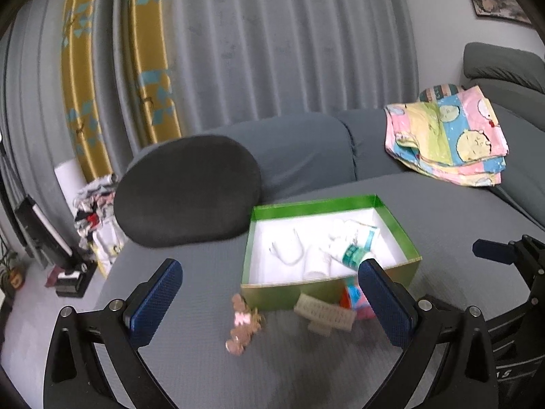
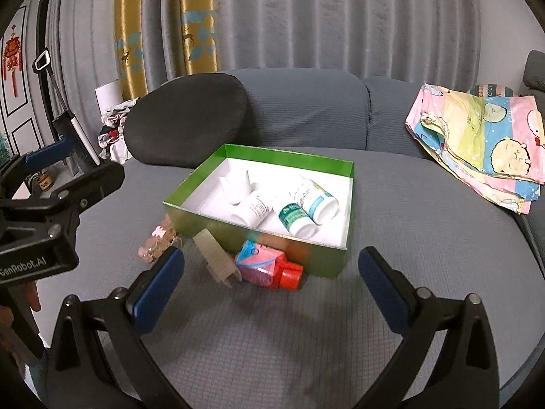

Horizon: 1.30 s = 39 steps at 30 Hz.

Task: Organize rigid objects
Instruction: 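Move the right gripper to the pink bottle with red cap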

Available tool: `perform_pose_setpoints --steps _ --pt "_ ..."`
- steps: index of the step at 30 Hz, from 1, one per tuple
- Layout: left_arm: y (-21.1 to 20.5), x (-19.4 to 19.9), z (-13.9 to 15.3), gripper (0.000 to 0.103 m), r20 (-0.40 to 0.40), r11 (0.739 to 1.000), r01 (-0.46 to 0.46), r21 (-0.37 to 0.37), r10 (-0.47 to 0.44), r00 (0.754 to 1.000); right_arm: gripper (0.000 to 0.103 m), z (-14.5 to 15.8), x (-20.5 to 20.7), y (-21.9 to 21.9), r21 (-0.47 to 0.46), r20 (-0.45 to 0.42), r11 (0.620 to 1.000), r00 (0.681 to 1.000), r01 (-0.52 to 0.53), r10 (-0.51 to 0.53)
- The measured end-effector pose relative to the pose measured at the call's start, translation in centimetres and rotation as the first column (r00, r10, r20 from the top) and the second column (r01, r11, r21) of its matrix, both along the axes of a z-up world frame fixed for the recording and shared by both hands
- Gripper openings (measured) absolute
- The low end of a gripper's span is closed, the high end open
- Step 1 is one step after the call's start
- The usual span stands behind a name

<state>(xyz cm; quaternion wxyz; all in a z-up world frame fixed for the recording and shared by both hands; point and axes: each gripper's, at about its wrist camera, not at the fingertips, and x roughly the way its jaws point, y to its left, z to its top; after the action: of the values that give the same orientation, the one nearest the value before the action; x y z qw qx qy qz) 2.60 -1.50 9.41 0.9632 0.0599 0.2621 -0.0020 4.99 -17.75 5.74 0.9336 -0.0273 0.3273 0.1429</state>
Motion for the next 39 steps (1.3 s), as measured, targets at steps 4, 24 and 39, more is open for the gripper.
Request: perform_pose_setpoints --steps 4,24,39 --pt "-0.3 -0.6 -1.4 0.103 -0.05 1.0 -0.006 0.004 0.006 0.999 0.102 -0.7 -0.6 -0.7 0.006 -0.04 1.0 0.999 0.003 -0.003" --pt "-1.5 0.3 -9.3 0.103 -0.337 0.991 0.021 -0.135 -0.066 0.939 0.102 -6.6 -0.1 -2.6 -0.025 -0.195 1.0 0.981 -0.007 0.002" --pt "-1.2 4.6 -12.0 0.103 -0.41 0.951 0.056 -0.303 -0.183 0.894 0.101 -10.8 3.1 -2.0 -0.026 -0.268 0.995 0.96 -0.093 0.083"
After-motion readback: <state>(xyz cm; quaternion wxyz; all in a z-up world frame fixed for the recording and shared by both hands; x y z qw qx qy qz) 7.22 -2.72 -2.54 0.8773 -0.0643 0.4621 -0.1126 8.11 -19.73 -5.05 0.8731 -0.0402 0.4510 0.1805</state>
